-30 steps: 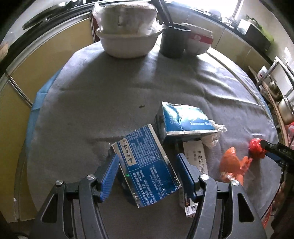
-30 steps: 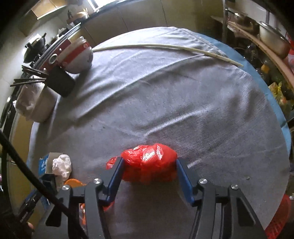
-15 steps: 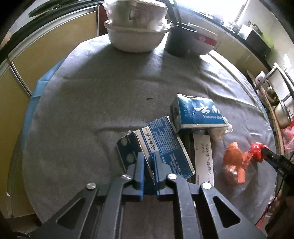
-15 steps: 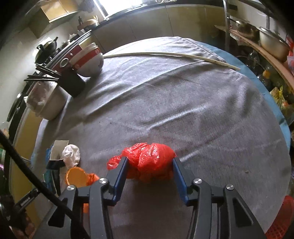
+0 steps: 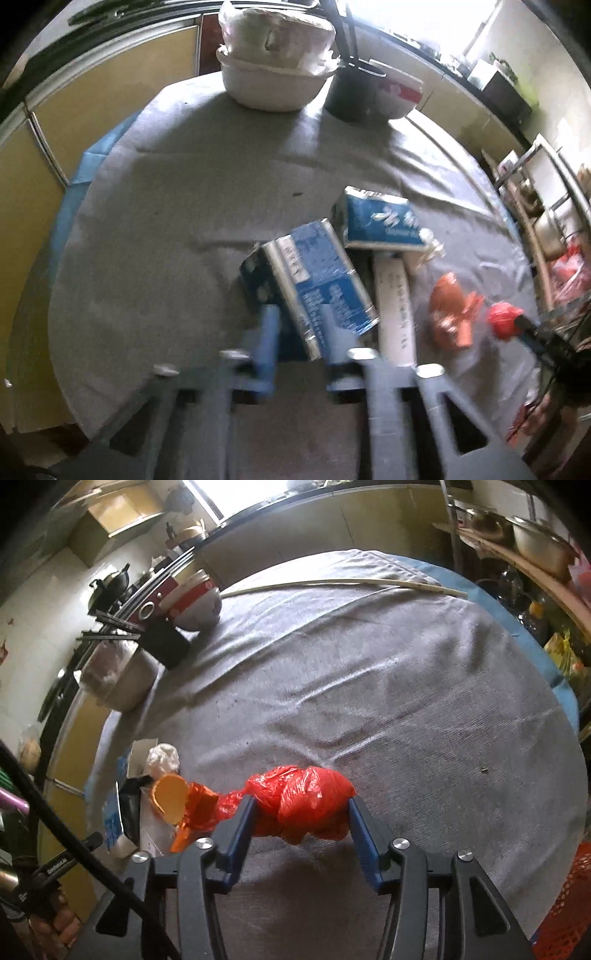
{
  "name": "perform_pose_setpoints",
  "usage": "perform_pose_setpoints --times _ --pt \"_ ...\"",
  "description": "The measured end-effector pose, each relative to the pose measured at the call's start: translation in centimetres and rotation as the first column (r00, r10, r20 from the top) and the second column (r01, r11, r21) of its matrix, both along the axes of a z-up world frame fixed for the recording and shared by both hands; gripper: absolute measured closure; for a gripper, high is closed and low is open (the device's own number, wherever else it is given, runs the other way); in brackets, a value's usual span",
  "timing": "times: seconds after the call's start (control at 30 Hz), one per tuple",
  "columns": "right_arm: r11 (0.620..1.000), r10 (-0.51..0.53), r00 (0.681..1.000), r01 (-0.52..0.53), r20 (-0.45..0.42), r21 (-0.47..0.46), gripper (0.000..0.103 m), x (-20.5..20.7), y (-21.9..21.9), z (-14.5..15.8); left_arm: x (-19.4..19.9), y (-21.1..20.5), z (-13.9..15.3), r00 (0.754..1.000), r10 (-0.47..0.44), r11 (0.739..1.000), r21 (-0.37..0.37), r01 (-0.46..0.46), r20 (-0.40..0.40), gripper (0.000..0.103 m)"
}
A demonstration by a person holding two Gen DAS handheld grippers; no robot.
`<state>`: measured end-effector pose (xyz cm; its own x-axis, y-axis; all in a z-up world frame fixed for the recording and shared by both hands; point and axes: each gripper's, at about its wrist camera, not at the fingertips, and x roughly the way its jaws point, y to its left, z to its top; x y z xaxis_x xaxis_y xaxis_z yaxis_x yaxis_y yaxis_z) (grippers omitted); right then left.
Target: Collect trash
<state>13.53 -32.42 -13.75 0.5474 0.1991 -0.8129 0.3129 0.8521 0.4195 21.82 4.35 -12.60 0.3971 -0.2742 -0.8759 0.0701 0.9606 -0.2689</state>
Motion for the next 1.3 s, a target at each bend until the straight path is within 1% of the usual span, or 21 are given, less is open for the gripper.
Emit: perform_pose_setpoints --times 0.03,0.07,0.1,0.17,0.23,0.3,0.37,0.43,0.47,0.5,0.53,0.57,0.6,0.63,0.73,0.83,0.97,1.07,1.1,1.23,1.3 --pt "1.000 -0.006 1.000 0.006 0.006 -0.001 0.043 0.0 -0.1 0.3 0.4 -0.1 0.1 1.000 0.011 1.000 -0.001 -0.011 0.000 0.032" --pt "1.000 -0.014 1.000 0.014 0.011 -0.012 0.039 0.1 -0.1 0.5 0.7 -0.3 0.1 1.000 0.023 1.000 0.010 -0.023 -0.003 0.030" --pt "0.999 -0.018 1.000 0.019 0.018 -0.026 0.037 0.2 -0.1 0.7 1.2 -0.4 -0.2 0.999 0.034 0.999 0.018 -0.034 -0.017 0.030" --pt "0.999 -0.017 1.000 0.018 0.024 -0.043 0.037 0.5 -0.1 1.0 2.1 -0.6 -0.8 0.997 0.045 0.999 -0.009 -0.046 -0.055 0.030" --pt "0.998 -0.024 1.000 0.025 0.021 -0.056 0.037 0.9 -0.3 1.0 2.9 -1.0 -1.9 0.992 0.052 0.998 -0.037 -0.056 -0.115 0.030" --pt "0.999 -0.026 0.999 0.027 0.018 -0.041 0.037 1.3 -0.6 0.8 3.4 -1.2 -2.9 0.986 0.068 0.996 -0.044 -0.075 -0.152 0.030" --pt "0.999 -0.023 1.000 0.024 0.012 -0.033 0.037 1.6 -0.5 0.5 3.5 -1.2 -3.7 0.983 0.083 0.995 -0.049 -0.092 -0.165 0.030" --pt "0.999 -0.010 1.000 0.009 -0.012 -0.043 0.037 2.0 -0.1 0.0 3.5 -1.0 -3.9 0.983 0.099 0.993 -0.049 -0.108 -0.156 0.030" --pt "0.999 0.007 0.999 -0.008 -0.033 -0.037 0.037 2.3 0.2 -0.6 3.5 -0.9 -3.8 0.983 0.101 0.993 -0.050 -0.110 -0.152 0.032" --pt "0.999 0.013 0.999 -0.015 -0.053 -0.031 0.037 2.4 0.4 -1.1 3.4 -0.8 -3.8 0.984 0.107 0.992 -0.045 -0.114 -0.145 0.041" --pt "1.000 0.012 0.998 -0.014 -0.067 -0.023 0.037 2.5 0.6 -1.6 3.3 -0.7 -3.6 0.985 0.111 0.993 -0.032 -0.116 -0.134 0.056" --pt "1.000 0.002 0.998 -0.003 -0.066 -0.019 0.036 2.4 0.6 -1.8 3.2 -0.5 -3.5 0.986 0.111 0.993 -0.023 -0.115 -0.126 0.064" --pt "1.000 -0.014 0.999 0.013 -0.052 -0.015 0.035 2.2 0.6 -1.9 3.1 -0.4 -3.4 0.987 0.109 0.993 -0.023 -0.113 -0.119 0.081" --pt "1.000 -0.021 0.999 0.021 -0.047 -0.007 0.035 2.0 0.7 -2.0 3.0 -0.3 -3.4 0.988 0.107 0.994 -0.027 -0.111 -0.115 0.093" --pt "1.000 -0.006 0.998 0.006 -0.064 0.003 0.037 1.7 1.1 -2.1 2.7 -0.2 -3.2 0.990 0.098 0.994 -0.031 -0.102 -0.104 0.100" --pt "1.000 0.005 0.997 -0.003 -0.076 0.031 0.041 0.9 1.5 -2.1 2.2 -0.7 -2.9 0.993 0.079 0.996 -0.024 -0.081 -0.082 0.102" --pt "0.997 0.010 0.998 -0.006 -0.067 0.073 0.043 -0.9 2.2 -1.9 0.6 -0.6 -2.6 0.996 0.039 0.998 -0.055 -0.044 -0.076 0.103" --pt "0.994 0.011 0.998 -0.004 -0.060 0.110 0.043 -2.6 2.4 -1.8 -0.4 0.1 -2.6 0.996 0.026 0.999 -0.044 -0.030 -0.081 0.103" --pt "0.993 0.017 0.998 -0.010 -0.057 0.120 0.043 -3.3 2.6 -1.7 -0.7 0.4 -2.6 0.996 0.022 0.998 -0.051 -0.026 -0.083 0.103" --pt "0.994 0.044 0.998 -0.040 -0.038 0.102 0.043 -6.0 3.9 -1.3 -1.3 1.4 -2.2 0.997 0.004 0.994 -0.110 -0.013 -0.079 0.103" --pt "0.994 0.046 0.999 -0.043 -0.026 0.104 0.043 -6.7 4.3 -1.2 -1.4 1.5 -1.6 0.997 0.012 0.993 -0.115 -0.020 -0.073 0.101"
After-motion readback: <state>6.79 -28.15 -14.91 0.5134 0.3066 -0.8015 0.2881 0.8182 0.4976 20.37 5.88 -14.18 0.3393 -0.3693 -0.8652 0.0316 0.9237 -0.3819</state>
